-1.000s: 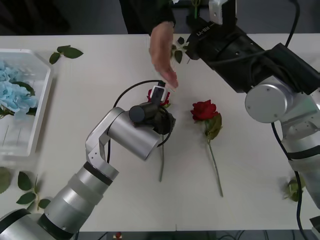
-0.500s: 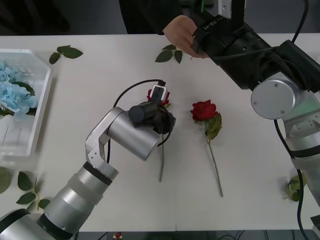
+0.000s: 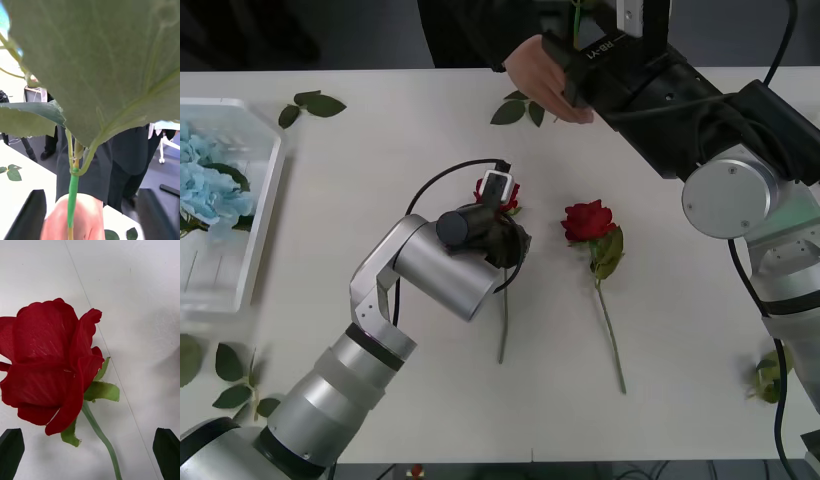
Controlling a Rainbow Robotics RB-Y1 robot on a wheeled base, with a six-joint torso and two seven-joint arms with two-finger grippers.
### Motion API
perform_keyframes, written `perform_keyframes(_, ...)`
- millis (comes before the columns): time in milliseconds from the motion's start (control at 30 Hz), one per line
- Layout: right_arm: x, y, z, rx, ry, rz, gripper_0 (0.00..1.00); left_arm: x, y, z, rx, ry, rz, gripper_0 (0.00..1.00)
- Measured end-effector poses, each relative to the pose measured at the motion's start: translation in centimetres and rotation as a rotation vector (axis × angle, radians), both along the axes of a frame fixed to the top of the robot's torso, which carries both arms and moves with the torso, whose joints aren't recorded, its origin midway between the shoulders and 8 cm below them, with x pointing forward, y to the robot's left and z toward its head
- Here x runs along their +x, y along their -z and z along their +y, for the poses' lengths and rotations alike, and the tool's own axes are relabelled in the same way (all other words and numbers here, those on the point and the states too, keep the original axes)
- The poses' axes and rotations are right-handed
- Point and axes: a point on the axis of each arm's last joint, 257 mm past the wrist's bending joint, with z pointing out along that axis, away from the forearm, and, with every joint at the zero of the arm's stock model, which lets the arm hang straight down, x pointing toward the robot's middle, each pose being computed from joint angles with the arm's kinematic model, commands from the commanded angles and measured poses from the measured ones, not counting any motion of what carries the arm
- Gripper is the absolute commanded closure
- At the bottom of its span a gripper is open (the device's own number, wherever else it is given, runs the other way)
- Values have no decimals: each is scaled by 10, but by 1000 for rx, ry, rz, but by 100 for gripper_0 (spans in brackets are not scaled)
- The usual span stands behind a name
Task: Place the red flowers into the right box and the blue flowers into the left box. If a person shows an open palm, hand one flower to the person first, then continue sorting.
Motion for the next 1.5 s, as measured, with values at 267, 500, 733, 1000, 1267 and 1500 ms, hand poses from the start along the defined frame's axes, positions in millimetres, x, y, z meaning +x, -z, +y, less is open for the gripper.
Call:
perform_keyframes(267,0,0,0,0,0,0,0,0,0,0,-1,0,0,0)
perform_keyframes(500,0,10,-2,-8,2,21,0,0,0,0,-3,1,1,0)
perform_keyframes(733,-9,58,-12,-87,-106,254,0,0,0,1,-1,0,0,0)
perform_keyframes(1000,-35,132,-58,-151,-144,588,0,1,0,2,1,-1,-1,0)
perform_keyframes(1267,-76,212,-122,-257,23,953,0,0,1,1,-6,0,4,0)
perform_keyframes(1500,-112,251,-160,-224,240,1243,0,-4,8,-1,5,9,16,0)
